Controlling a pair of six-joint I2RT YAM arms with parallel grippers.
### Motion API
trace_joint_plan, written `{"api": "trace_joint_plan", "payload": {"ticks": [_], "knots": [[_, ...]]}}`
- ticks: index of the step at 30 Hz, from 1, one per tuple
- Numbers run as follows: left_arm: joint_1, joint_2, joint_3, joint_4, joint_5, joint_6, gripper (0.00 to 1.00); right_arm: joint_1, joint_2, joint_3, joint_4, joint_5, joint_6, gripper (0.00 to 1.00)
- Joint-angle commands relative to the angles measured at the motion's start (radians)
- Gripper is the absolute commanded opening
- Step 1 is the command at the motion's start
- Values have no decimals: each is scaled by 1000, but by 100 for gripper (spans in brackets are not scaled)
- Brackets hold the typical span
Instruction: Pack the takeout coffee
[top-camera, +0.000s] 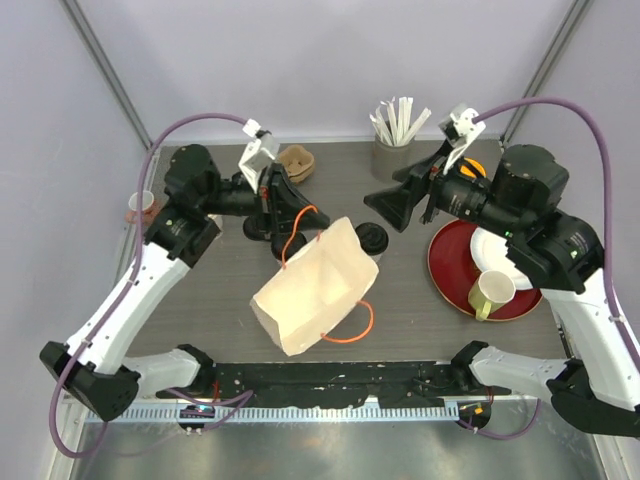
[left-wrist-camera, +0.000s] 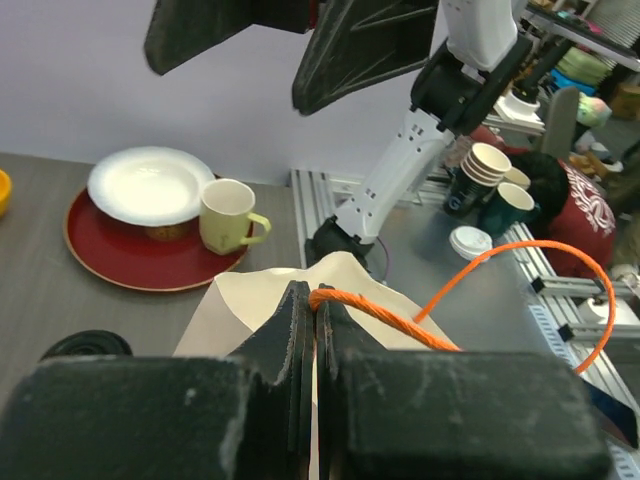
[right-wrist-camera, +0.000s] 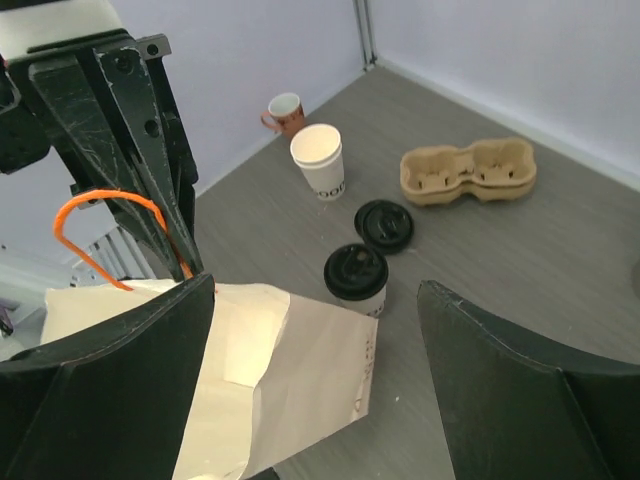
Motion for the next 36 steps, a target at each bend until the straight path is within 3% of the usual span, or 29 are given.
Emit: {"api": "trace_joint_plan", "payload": {"ticks": [1,6,13,27,32,36], "knots": [[-69,44,-28,58,71,11,0,1,-37,-67,-20,-17,16,88],[-109,113,-105,145,124,5,0,-1,-91,-199,-23,-7,26,88],[-126,228,-149,415,202,-184,0,-1,-169,-338,-36,13,8,88],[-133,380,-84,581,279,-296,0,1,-106,-358,-154,133,23,87],[-120,371,-97,588,262,-296,0,1,-72,-403,-183,167,31,82],[-107,356,-117,582,257,-288,0,1,-22,-424,-140,89,45,75]]}}
